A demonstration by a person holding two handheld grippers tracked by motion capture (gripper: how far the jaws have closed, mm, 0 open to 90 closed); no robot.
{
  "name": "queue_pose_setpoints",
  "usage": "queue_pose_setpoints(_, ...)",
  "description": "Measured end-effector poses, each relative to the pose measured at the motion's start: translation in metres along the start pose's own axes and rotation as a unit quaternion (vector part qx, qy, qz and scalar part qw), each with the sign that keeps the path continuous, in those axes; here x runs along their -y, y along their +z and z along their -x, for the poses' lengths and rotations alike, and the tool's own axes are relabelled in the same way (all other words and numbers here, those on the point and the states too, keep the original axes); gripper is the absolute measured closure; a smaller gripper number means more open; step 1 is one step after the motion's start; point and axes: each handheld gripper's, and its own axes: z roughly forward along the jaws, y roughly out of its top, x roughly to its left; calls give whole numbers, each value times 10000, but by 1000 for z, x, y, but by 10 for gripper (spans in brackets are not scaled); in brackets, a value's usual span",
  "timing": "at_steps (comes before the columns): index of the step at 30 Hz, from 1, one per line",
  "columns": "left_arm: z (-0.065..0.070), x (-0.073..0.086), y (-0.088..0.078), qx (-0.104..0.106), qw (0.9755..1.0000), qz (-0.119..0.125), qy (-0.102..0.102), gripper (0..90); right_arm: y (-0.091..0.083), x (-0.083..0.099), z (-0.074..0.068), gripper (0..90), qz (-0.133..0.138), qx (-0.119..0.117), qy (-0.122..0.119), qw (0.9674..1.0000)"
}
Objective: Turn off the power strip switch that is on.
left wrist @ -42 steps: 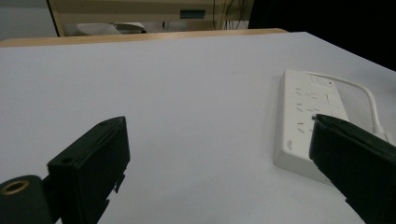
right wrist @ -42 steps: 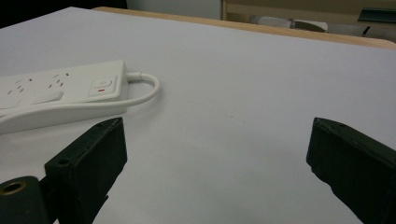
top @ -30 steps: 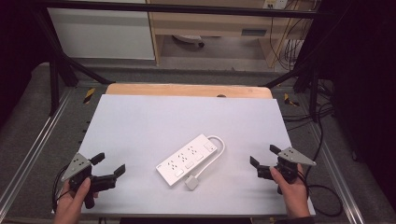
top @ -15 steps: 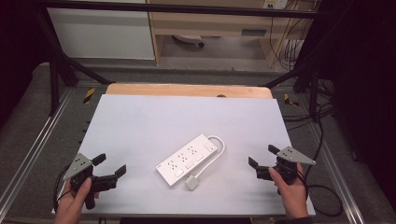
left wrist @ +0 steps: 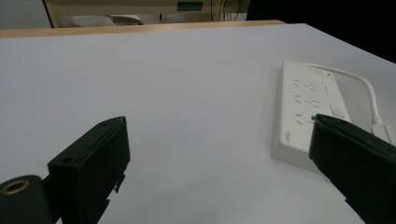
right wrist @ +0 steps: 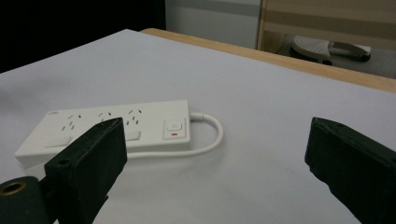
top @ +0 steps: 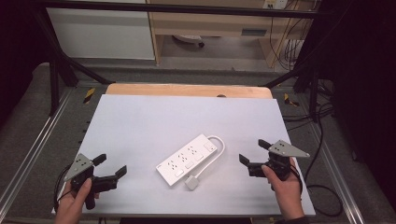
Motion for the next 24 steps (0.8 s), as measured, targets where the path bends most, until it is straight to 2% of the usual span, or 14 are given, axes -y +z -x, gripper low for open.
queue_pose_setpoints(3,0,0,1,7,10000,-25,9,54,4,-9,-4,54,3,-7,-94,10000)
queue_pose_setpoints(10,1,0,0,47,10000,-4,52,54,14,-25,-11,48,75,0,-146,9999)
queue_pose_setpoints(13,2,0,0,70,10000,-2,42,54,18,-29,-13,40,88,33,-119,9999)
queue_pose_setpoints(17,2,0,1,62,10000,-18,29,55,26,-32,-16,33,26,209,-16,9998)
queue_pose_setpoints(24,2,0,1,70,10000,-31,40,55,33,-35,-21,34,67,102,-75,9999)
